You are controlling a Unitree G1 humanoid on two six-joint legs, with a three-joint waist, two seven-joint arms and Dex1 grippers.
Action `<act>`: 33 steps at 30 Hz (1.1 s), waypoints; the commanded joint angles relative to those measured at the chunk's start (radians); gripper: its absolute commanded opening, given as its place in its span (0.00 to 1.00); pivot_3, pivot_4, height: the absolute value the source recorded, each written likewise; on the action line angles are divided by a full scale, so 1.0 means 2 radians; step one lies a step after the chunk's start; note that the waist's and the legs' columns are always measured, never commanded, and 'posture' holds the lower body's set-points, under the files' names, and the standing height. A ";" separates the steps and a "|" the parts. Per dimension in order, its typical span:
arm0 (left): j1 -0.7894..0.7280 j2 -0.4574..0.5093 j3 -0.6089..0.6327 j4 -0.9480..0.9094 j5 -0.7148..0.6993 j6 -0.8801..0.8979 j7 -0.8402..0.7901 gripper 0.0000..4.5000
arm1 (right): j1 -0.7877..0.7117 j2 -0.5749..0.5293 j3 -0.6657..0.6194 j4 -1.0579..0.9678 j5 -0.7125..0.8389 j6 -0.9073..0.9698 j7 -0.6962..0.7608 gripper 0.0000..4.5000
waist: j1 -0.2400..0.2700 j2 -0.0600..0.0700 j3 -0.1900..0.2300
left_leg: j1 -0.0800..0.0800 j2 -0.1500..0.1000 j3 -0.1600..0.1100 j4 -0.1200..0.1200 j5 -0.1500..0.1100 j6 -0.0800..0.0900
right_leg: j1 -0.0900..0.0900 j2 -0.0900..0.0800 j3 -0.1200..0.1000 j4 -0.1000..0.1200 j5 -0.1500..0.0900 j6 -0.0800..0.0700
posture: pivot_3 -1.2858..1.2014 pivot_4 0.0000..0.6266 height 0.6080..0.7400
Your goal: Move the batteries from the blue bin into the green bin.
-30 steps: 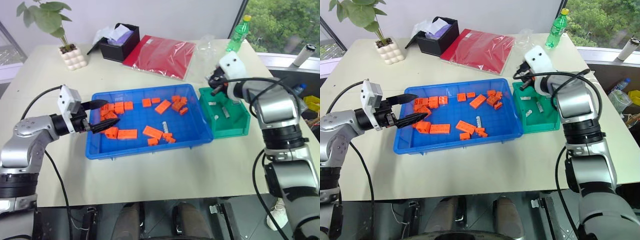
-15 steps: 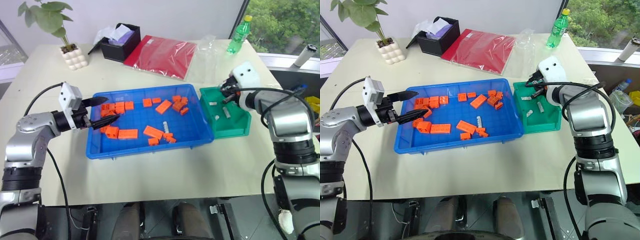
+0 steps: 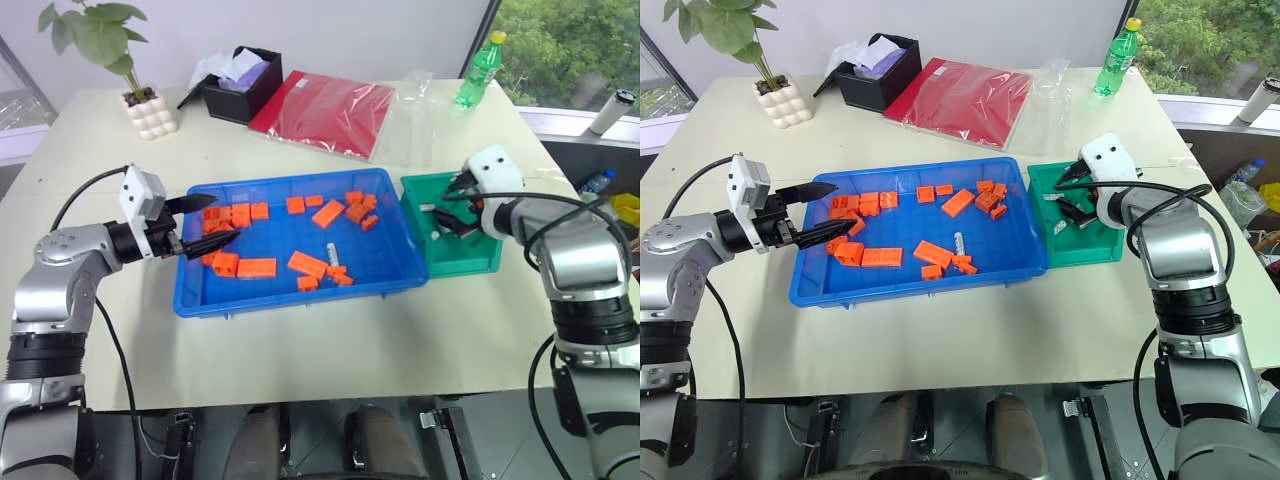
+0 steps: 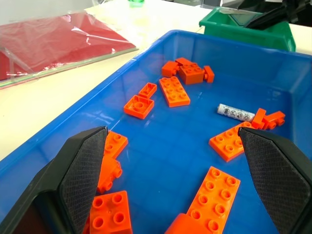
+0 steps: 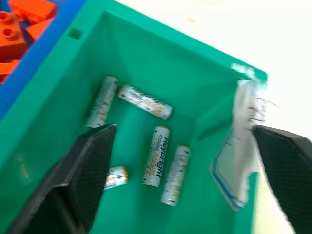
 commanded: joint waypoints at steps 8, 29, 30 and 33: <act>-0.013 -0.005 0.002 -0.004 0.006 -0.016 0.002 1.00 | -0.093 0.142 -0.051 -0.107 0.085 0.166 -0.040 0.99 | -0.003 0.000 0.000 | 0.000 0.001 0.000 -0.001 0.000 0.000 | 0.000 0.001 0.000 0.000 0.000 0.000 | 0.52 0.24 1.00; -0.006 -0.004 -0.019 -0.028 0.013 -0.005 -0.016 1.00 | -0.019 0.208 0.003 -0.156 0.124 0.232 -0.106 0.99 | 0.007 0.000 0.000 | 0.000 0.000 0.000 0.000 0.000 0.000 | 0.000 0.000 0.000 0.000 0.000 0.000 | 0.52 0.24 1.00; -0.007 0.001 -0.025 -0.027 0.016 -0.005 -0.022 1.00 | -0.020 0.212 0.005 -0.154 0.124 0.233 -0.109 0.99 | 0.008 0.000 0.000 | 0.000 0.000 0.000 0.000 0.000 0.000 | 0.000 0.000 0.000 0.000 0.000 0.000 | 0.52 0.24 1.00; -0.014 0.006 -0.037 -0.021 0.022 -0.008 -0.034 1.00 | -0.023 0.228 0.012 -0.148 0.124 0.234 -0.117 0.99 | 0.008 0.000 0.000 | 0.000 0.000 0.000 0.000 0.000 0.000 | 0.000 0.000 0.000 0.000 0.000 0.000 | 0.52 0.24 1.00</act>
